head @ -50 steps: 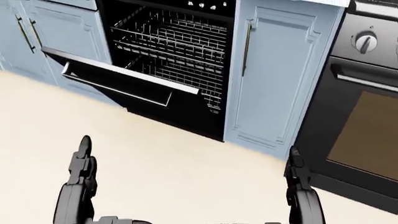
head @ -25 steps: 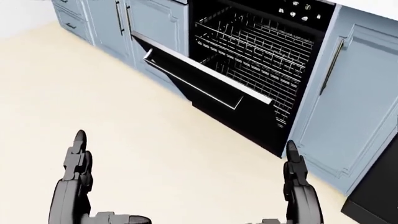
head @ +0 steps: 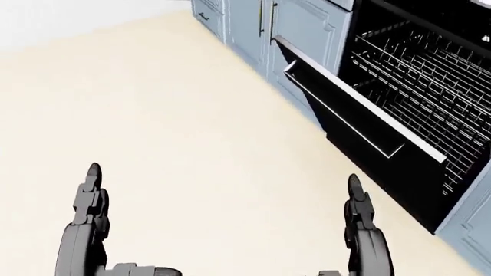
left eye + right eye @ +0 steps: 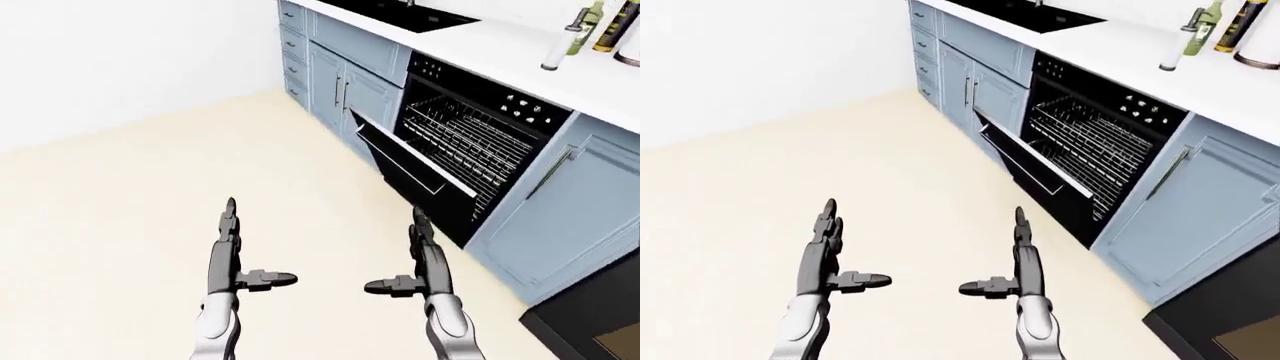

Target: Close the dishwasher door

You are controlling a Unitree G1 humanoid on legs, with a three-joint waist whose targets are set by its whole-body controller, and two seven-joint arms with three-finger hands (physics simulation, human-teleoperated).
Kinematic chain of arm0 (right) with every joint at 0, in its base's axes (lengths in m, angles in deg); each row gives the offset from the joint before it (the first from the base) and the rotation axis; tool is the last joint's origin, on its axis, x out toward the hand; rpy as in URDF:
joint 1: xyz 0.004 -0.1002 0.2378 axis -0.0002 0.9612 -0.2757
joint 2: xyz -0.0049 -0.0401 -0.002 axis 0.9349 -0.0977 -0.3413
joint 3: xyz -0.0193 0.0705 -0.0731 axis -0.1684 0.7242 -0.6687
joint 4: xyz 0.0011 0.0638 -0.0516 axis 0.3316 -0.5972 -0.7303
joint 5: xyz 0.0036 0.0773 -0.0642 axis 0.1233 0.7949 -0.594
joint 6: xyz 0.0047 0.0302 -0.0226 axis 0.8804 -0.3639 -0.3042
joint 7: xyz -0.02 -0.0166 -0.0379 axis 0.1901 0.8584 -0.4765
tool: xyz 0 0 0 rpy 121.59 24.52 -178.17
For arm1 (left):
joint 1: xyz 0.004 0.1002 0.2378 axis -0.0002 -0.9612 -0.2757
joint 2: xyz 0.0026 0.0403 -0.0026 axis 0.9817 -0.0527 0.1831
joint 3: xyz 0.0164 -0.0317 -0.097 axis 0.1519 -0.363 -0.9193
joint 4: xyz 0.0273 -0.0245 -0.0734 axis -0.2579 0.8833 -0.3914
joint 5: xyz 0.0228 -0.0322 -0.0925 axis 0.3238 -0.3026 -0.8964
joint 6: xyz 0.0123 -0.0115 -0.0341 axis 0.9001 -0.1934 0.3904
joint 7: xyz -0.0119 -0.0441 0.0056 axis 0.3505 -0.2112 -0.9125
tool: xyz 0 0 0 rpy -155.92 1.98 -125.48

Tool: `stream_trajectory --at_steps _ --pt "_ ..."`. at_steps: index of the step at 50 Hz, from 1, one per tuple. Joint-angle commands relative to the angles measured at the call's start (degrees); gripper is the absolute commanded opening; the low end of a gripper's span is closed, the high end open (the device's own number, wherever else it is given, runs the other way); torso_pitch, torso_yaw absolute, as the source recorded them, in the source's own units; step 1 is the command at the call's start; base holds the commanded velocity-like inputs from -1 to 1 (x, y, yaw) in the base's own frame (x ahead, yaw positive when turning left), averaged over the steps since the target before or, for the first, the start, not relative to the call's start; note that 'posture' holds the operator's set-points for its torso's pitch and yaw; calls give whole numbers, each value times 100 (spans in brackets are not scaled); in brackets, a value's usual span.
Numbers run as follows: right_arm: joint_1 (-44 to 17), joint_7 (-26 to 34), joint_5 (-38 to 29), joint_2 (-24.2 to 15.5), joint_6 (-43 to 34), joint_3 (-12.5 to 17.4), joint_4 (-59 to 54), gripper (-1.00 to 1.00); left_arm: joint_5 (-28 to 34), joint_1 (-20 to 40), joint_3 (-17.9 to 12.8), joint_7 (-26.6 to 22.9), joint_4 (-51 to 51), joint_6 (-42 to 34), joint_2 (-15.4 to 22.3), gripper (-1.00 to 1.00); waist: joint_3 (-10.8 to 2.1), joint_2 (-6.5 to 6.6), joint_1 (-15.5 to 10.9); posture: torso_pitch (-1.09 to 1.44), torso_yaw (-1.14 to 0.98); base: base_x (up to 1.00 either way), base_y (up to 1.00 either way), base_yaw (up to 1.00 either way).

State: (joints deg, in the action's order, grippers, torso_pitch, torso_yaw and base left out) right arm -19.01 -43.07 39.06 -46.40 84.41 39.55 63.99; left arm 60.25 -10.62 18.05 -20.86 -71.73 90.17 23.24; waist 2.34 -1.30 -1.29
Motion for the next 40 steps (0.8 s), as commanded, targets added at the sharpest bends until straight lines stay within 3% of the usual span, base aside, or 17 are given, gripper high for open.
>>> stream_trajectory --at_steps 1,4,5,7,10,16,18,19,20,21,23,30,32,33,34,36,40 --pt "-83 -24 5 -27 169 23 211 100 -1 112 29 -9 -209 179 -7 100 -68 -21 23 0 0 0 0 59" --pt "-74 -23 1 -26 157 17 234 100 -2 105 29 -8 -220 176 -8 100 -149 -449 90 0 0 0 0 59" --pt "-66 -21 2 -27 161 19 240 100 -3 106 26 -9 -221 176 -6 100 -98 -190 128 0 0 0 0 59" --pt "-67 -22 4 -27 168 20 225 100 -2 114 24 -3 -196 189 -6 100 -111 -293 81 0 0 0 0 59" --pt "-71 -25 1 -23 181 15 207 100 6 99 34 -4 -218 185 -10 100 -147 -153 70 0 0 0 0 59" --pt "-51 -27 -4 -21 171 12 238 100 8 97 34 -4 -206 195 -10 100 -95 341 120 0 0 0 0 59" --pt "-43 -26 -4 -21 172 11 242 100 3 92 31 -5 -223 188 -10 100 -172 660 112 0 0 0 0 59" --pt "-34 -23 0 -23 172 14 254 100 4 85 32 -5 -244 179 -11 100 -251 694 104 0 0 0 0 59" --pt "-27 -21 2 -24 152 16 283 100 4 84 34 -6 -251 174 -12 100 -163 564 31 0 0 0 0 59" --pt "-20 -22 -1 -23 154 13 288 100 8 77 38 -5 -258 174 -14 100 -152 568 26 0 0 0 0 59" --pt "-24 -21 2 -24 162 18 272 100 14 75 41 -2 -255 176 -17 100 -188 447 -29 0 0 0 0 59" --pt "-40 -13 9 -31 156 29 266 100 4 50 44 -8 -322 152 -25 100 -69 8 24 0 0 0 0 59" --pt "-53 -14 -2 -23 148 13 254 100 0 49 38 -9 -331 147 -21 100 -99 -256 41 0 0 0 0 59" --pt "-52 -15 -6 -20 137 6 267 100 -6 51 33 -11 -335 143 -19 100 -187 -476 69 0 0 0 0 59" --pt "-48 -13 -8 -20 116 3 293 100 -12 56 30 -12 -326 153 -19 100 -125 -198 124 0 0 0 0 59" --pt "-41 -11 -8 -20 98 3 322 100 -19 51 35 -14 -332 167 -25 100 -102 -284 83 0 0 0 0 59" --pt "-64 -10 -18 -17 54 -8 349 100 -7 69 47 -11 -269 192 -23 100 -118 -90 81 0 0 0 0 58"
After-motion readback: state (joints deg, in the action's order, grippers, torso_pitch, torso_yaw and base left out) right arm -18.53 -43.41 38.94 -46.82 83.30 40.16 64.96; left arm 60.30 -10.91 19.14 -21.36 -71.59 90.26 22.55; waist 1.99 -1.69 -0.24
